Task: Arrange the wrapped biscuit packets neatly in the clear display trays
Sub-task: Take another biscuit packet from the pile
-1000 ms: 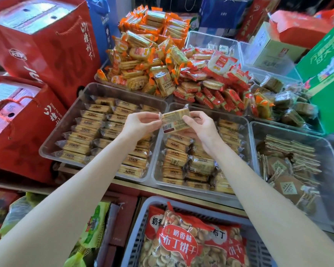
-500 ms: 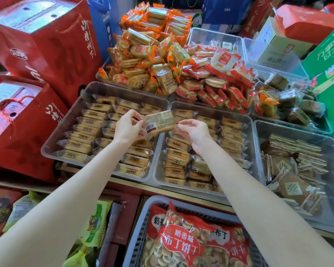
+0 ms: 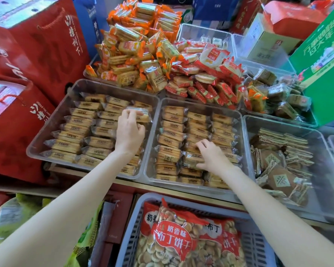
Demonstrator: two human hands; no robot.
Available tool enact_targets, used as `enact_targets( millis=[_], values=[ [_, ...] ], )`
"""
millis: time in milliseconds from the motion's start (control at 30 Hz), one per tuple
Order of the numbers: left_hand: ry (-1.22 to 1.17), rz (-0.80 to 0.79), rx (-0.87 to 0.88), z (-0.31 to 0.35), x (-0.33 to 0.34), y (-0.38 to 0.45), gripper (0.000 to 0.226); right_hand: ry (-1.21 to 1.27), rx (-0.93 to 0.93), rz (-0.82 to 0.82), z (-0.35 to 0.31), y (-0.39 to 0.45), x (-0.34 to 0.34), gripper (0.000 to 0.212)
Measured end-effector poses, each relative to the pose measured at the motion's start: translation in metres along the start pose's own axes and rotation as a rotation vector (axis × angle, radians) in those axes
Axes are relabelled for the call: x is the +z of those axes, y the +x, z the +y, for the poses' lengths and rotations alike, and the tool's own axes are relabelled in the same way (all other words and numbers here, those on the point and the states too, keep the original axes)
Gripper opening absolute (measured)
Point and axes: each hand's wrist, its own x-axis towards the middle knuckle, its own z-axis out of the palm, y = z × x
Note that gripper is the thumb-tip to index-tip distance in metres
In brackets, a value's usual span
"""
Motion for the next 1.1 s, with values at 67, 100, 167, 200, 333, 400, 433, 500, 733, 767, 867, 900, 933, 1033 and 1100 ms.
enact_targets(
  millis=[67,100,167,200,333,400,433,500,733,767,867,900,933,1033,1100],
  values=[
    [0.006,-0.073,0.095,0.009,0.007,-0.008,0.033,-0.106,0.0,0.061,-0.005,0.0,0.009,0.077],
    [0.001,-0.108,0.121,0.012,0.009,-0.011,0.033,-0.135,0.005,0.082,-0.007,0.001,0.011,0.079],
    [-0.03,-0.156,0.143,0.018,0.012,-0.017,0.033,-0.121,0.023,0.112,-0.008,0.004,0.011,0.077],
    [-0.05,-0.175,0.141,0.02,0.012,-0.019,0.032,-0.061,0.039,0.123,-0.007,0.004,0.009,0.074],
    [-0.128,-0.282,0.136,0.024,0.012,-0.021,0.033,0.262,0.042,0.22,0.008,-0.004,-0.007,0.062],
    [-0.177,-0.358,0.139,0.029,0.015,-0.021,0.038,0.433,0.019,0.28,0.014,-0.013,-0.021,0.058],
    [-0.206,-0.405,0.141,0.035,0.017,-0.021,0.042,0.529,0.002,0.28,0.017,-0.017,-0.03,0.058],
    [-0.3,-0.517,0.124,0.052,0.02,-0.022,0.047,0.739,-0.043,0.208,0.02,-0.025,-0.048,0.059],
    [-0.584,-0.478,-0.103,0.078,0.004,-0.012,0.026,1.262,-0.112,0.116,0.02,-0.044,-0.069,0.036],
    [-0.643,-0.457,-0.143,0.077,0.001,-0.012,0.023,1.312,-0.081,0.178,0.02,-0.044,-0.071,0.036],
    [-0.831,-0.403,-0.287,0.07,-0.01,-0.012,0.025,1.468,0.102,0.36,0.02,-0.045,-0.075,0.035],
    [-0.898,-0.396,-0.333,0.068,-0.014,-0.013,0.026,1.534,0.158,0.393,0.02,-0.044,-0.075,0.033],
    [-0.961,-0.397,-0.371,0.066,-0.017,-0.013,0.027,1.576,0.19,0.418,0.02,-0.045,-0.077,0.031],
    [-1.08,-0.421,-0.424,0.066,-0.024,-0.014,0.028,1.601,0.167,0.458,0.018,-0.046,-0.077,0.034],
    [-1.129,-0.437,-0.432,0.067,-0.025,-0.015,0.026,1.704,0.104,0.426,0.013,-0.048,-0.078,0.036]
  ],
)
